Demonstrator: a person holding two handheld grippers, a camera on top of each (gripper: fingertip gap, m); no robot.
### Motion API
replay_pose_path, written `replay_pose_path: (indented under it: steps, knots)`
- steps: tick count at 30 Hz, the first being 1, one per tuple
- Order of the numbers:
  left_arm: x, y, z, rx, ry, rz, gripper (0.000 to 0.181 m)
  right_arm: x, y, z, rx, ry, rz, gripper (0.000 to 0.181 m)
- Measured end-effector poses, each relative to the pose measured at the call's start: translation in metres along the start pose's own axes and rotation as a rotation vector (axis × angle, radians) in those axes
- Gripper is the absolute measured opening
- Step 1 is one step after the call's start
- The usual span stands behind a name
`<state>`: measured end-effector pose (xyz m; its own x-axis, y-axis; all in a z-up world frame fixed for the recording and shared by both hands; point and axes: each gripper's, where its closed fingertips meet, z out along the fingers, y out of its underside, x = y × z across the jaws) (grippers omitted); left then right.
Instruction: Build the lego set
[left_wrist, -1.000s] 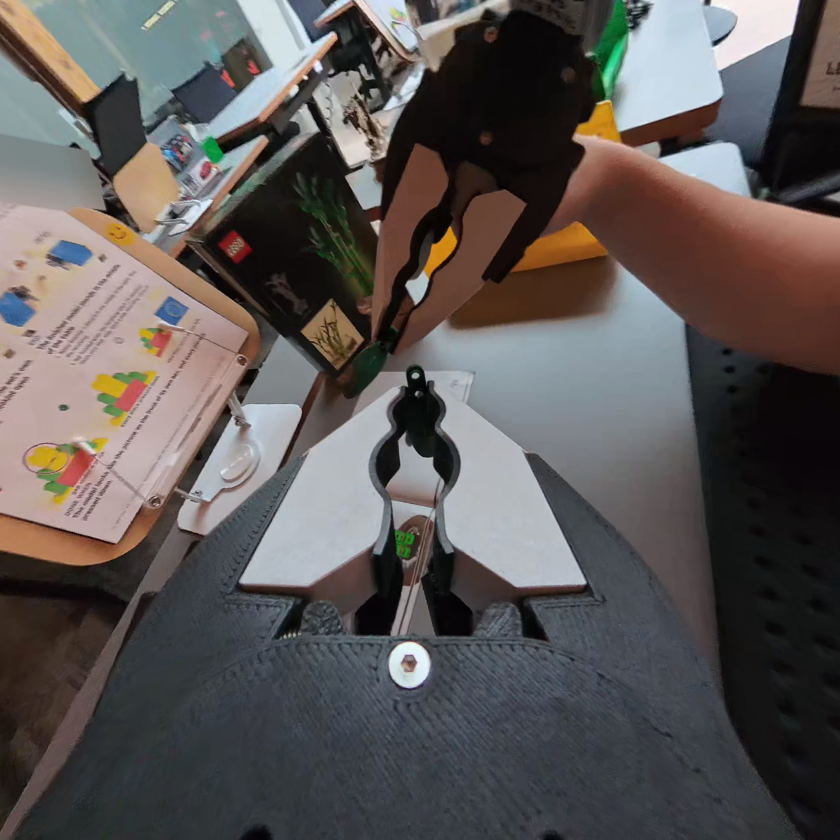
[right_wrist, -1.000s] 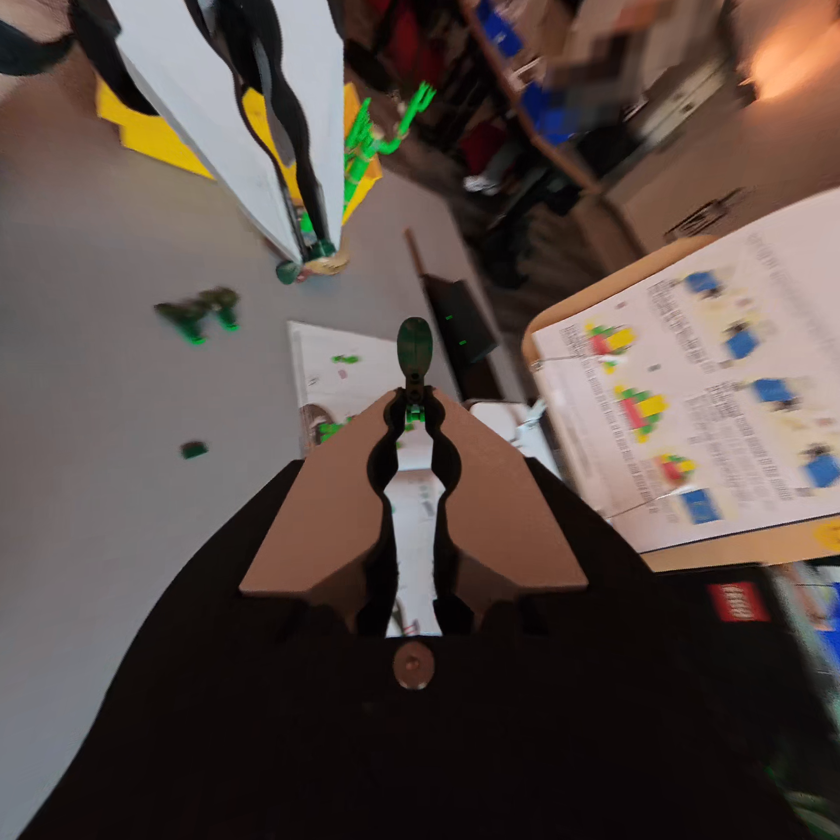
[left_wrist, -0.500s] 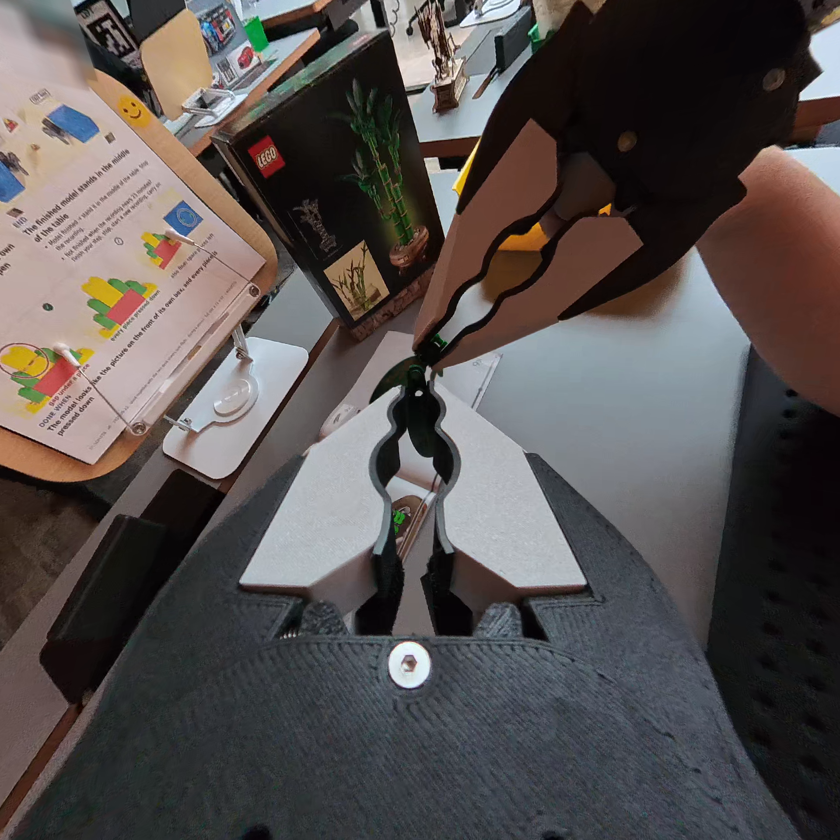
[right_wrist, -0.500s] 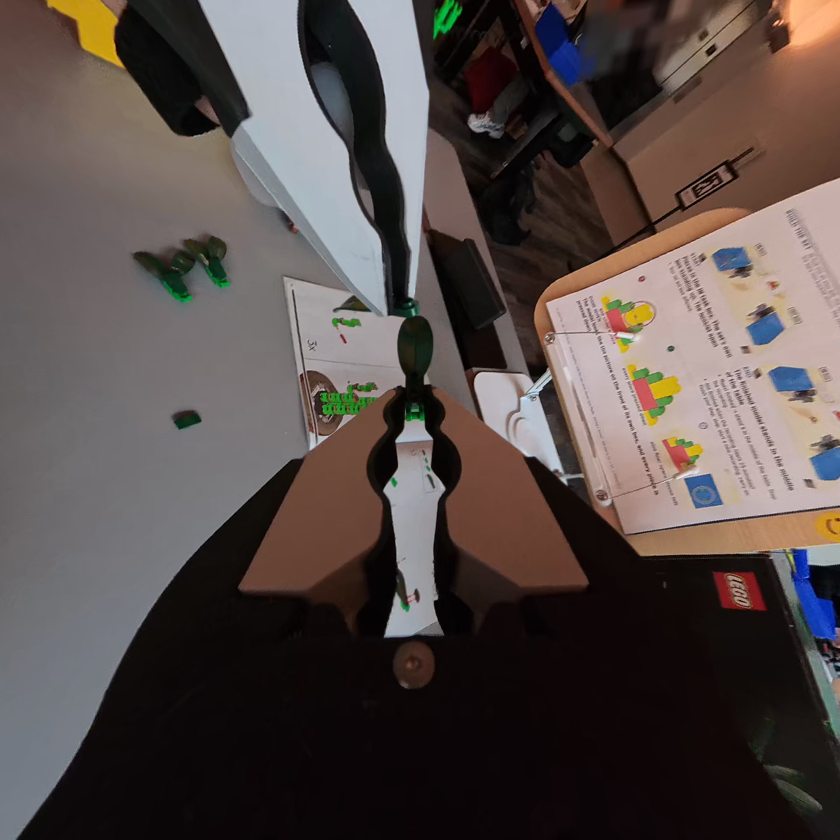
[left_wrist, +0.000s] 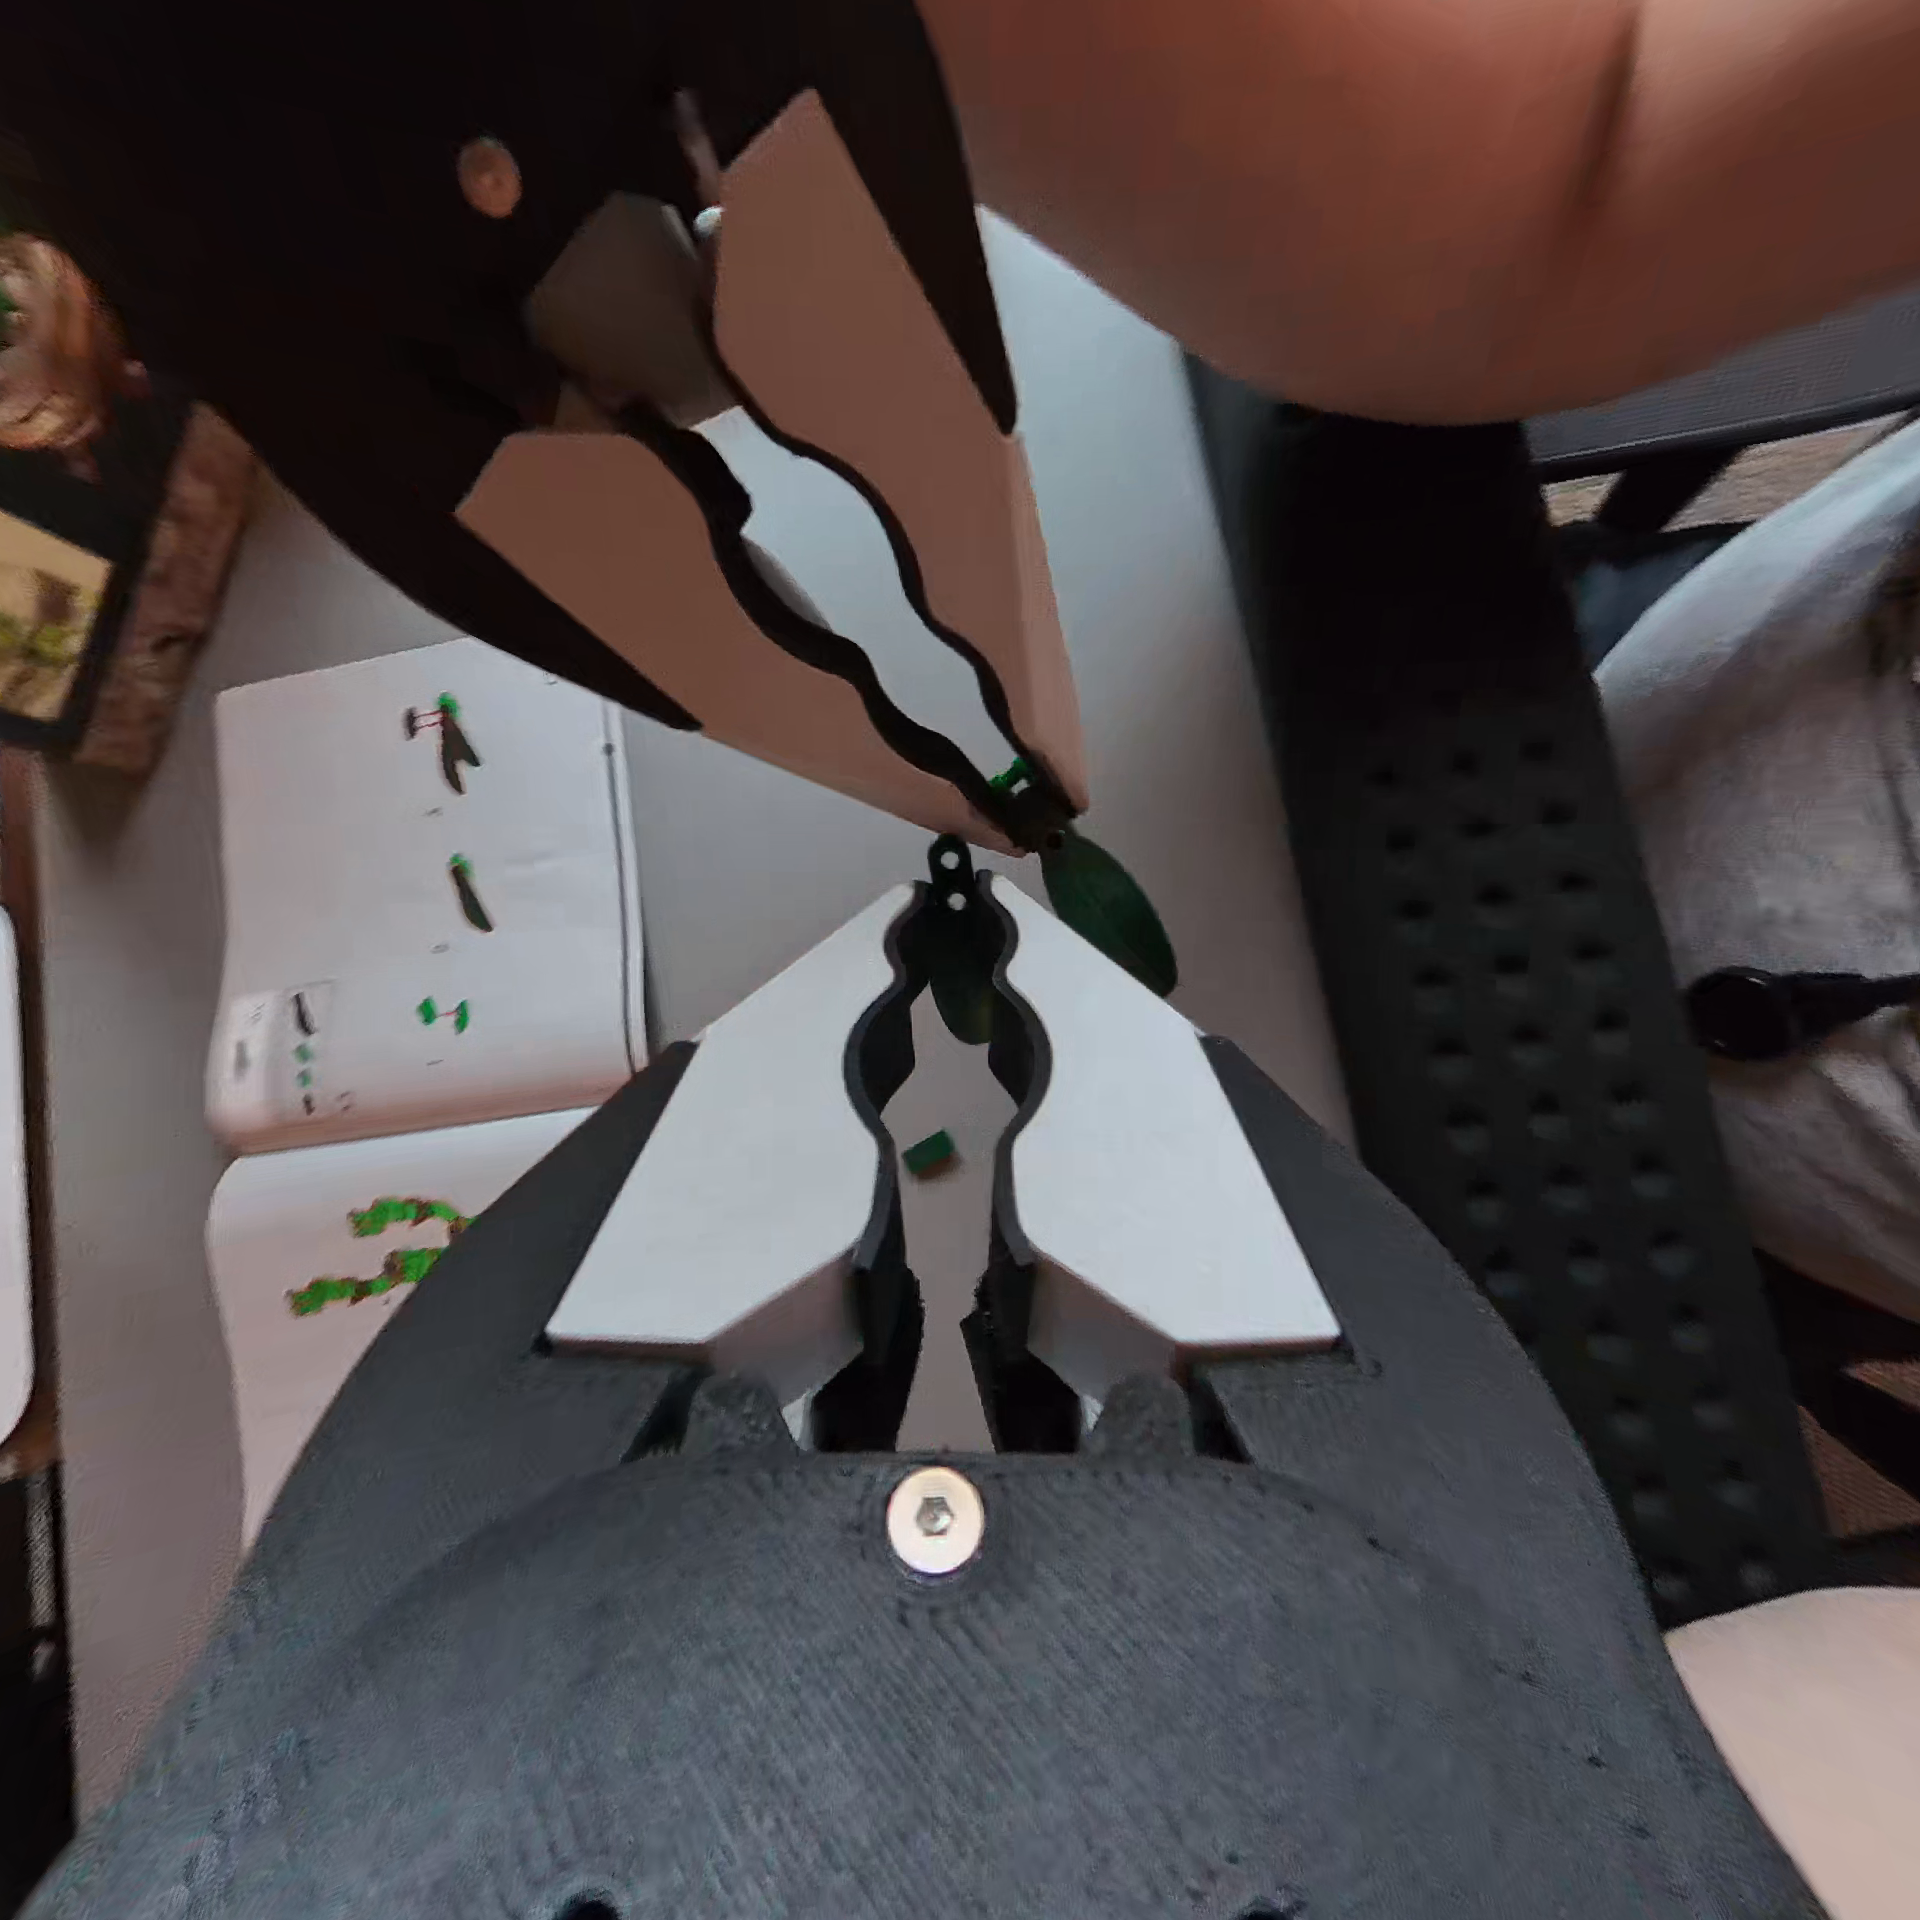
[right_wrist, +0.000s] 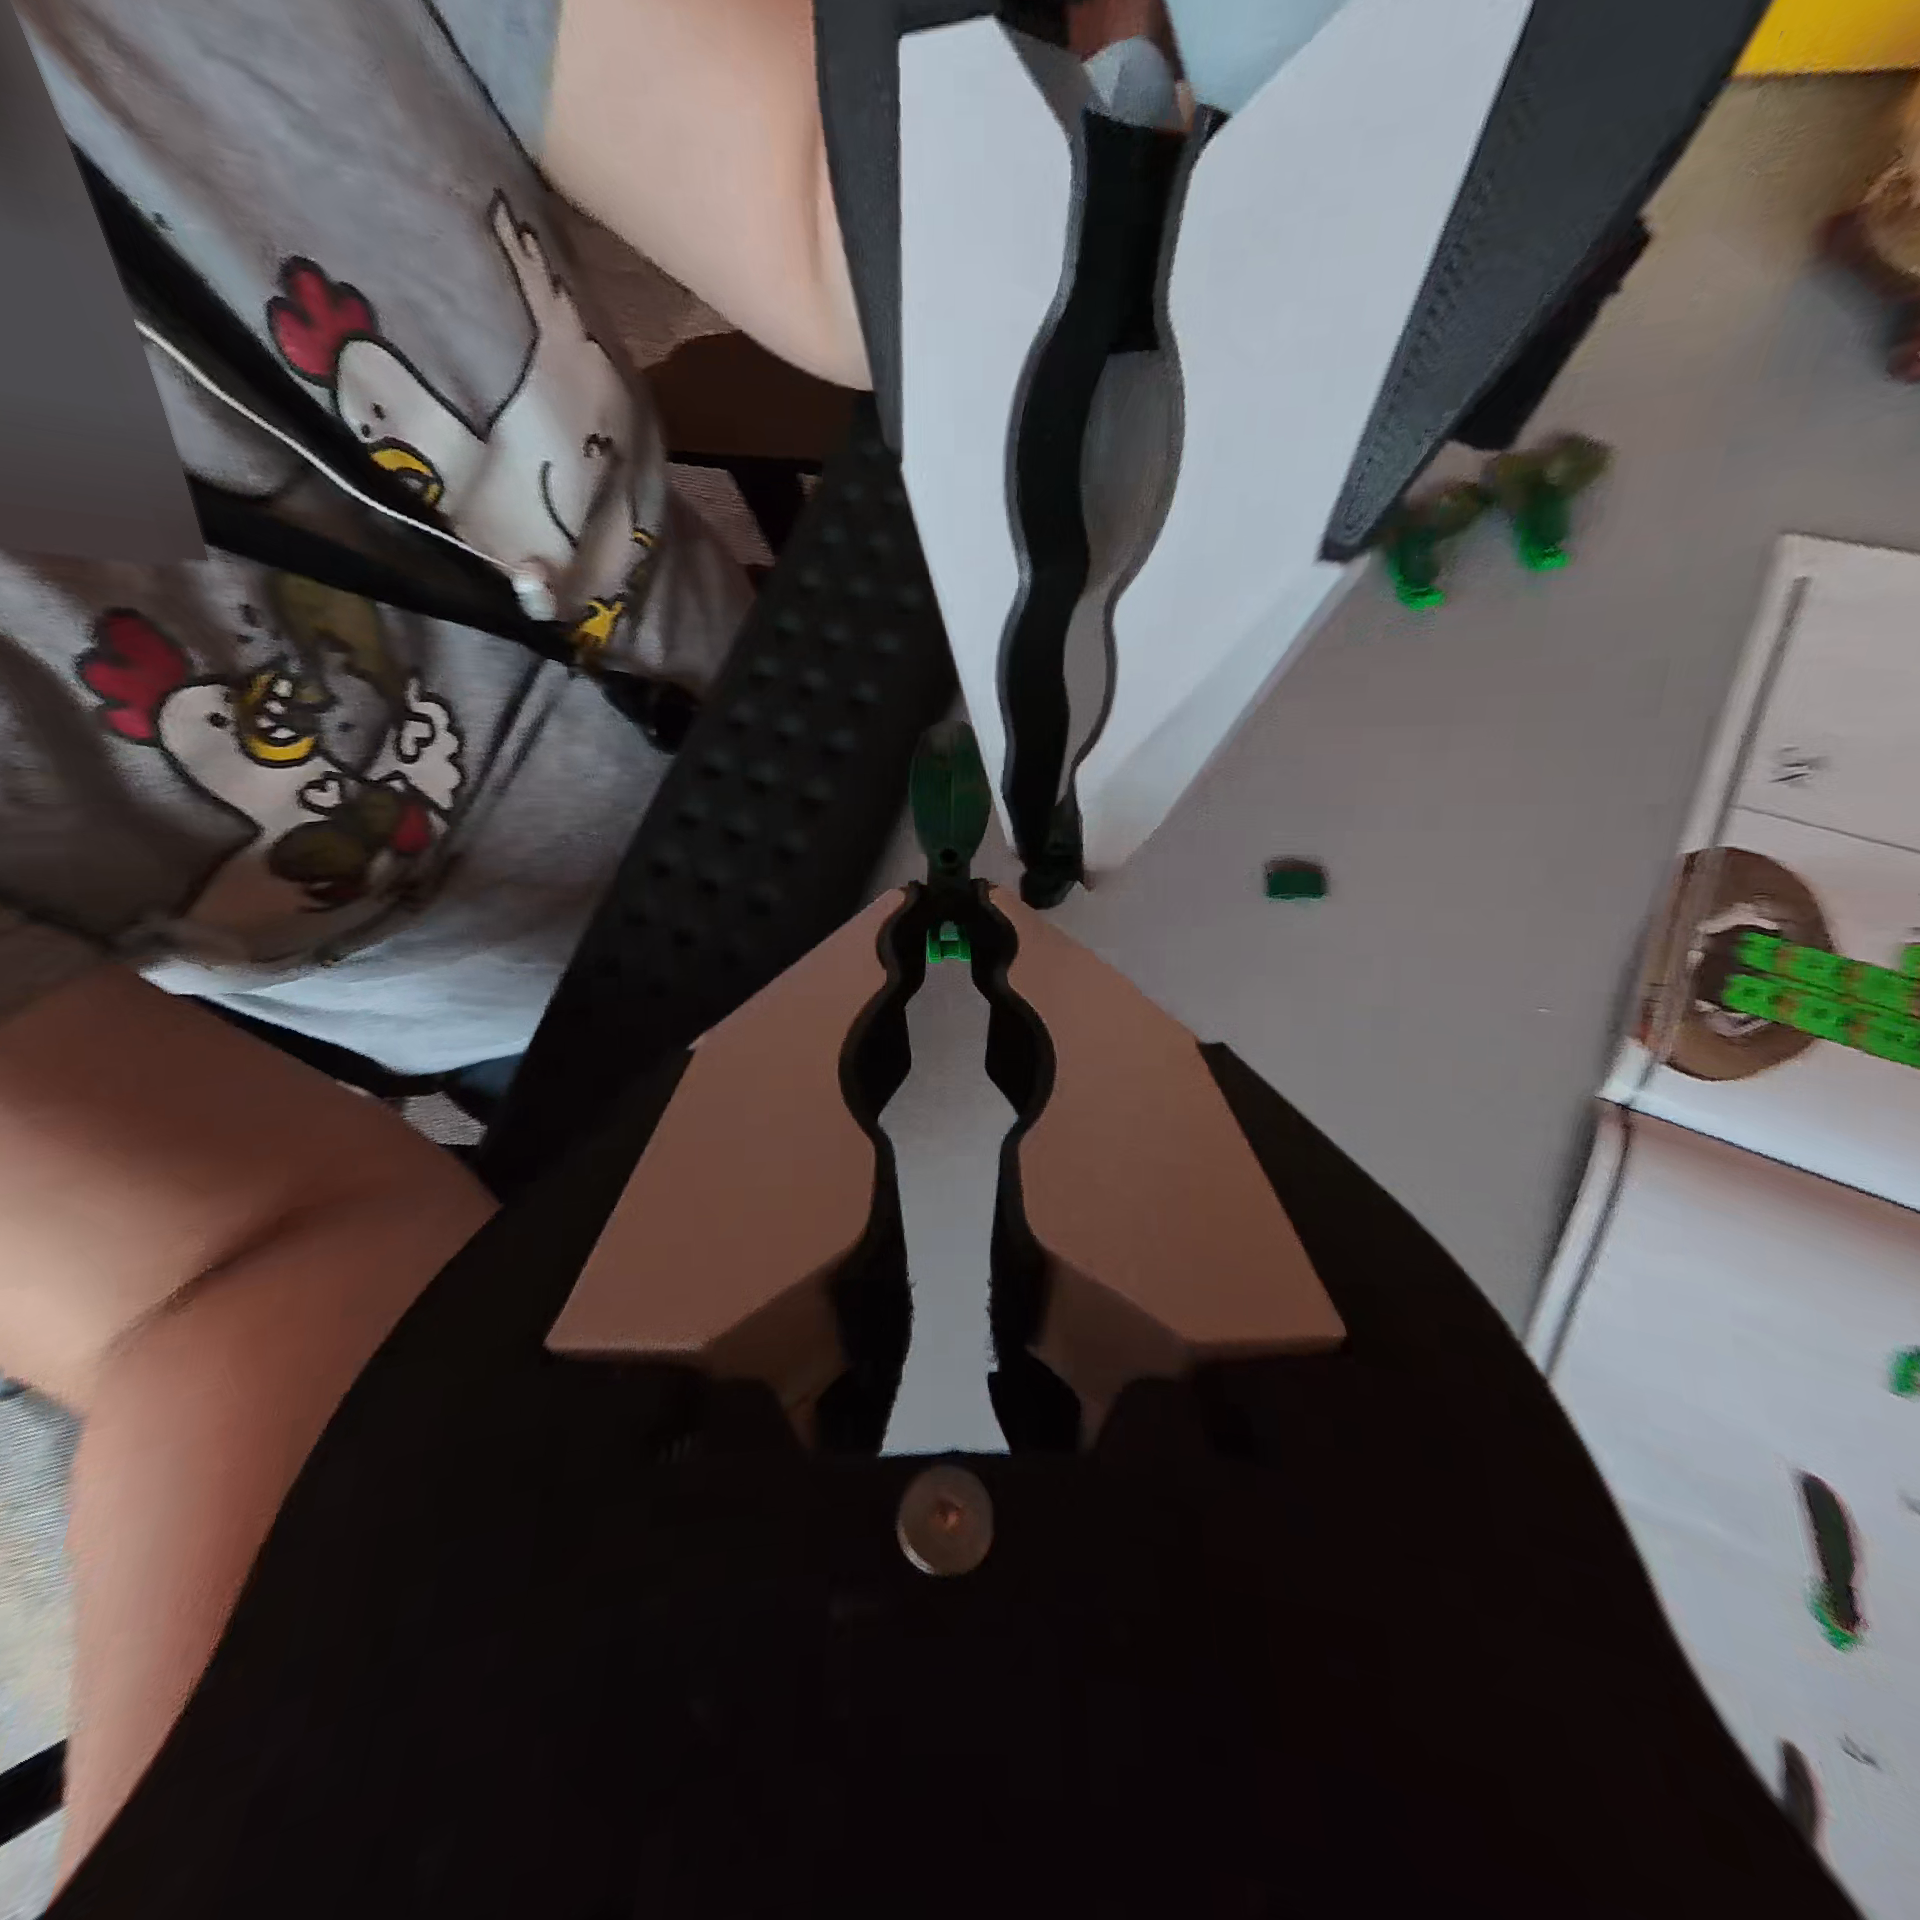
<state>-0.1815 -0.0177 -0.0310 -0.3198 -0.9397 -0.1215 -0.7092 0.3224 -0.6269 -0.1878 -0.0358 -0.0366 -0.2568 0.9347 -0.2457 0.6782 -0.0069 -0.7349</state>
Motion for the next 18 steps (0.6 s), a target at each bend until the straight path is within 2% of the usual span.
replay_pose_path:
  steps: [1, 8, 11, 18]
  knots:
    - [0.003, -0.001, 0.001, 0.014, 0.023, 0.005, 0.006, -0.003, 0.001, 0.0, 0.006, -0.034, 0.017, 0.006]
    - [0.025, -0.014, -0.003, 0.108, 0.152, 0.041, 0.006, -0.015, -0.005, 0.0, 0.105, -0.183, 0.009, 0.005]
    - [0.03, -0.01, -0.001, 0.085, 0.187, 0.04, 0.006, -0.016, -0.002, 0.005, 0.08, -0.212, 0.025, 0.005]
    - [0.052, 0.002, 0.001, 0.041, 0.372, -0.006, 0.005, -0.024, -0.002, 0.026, 0.0, -0.301, 0.023, 0.005]
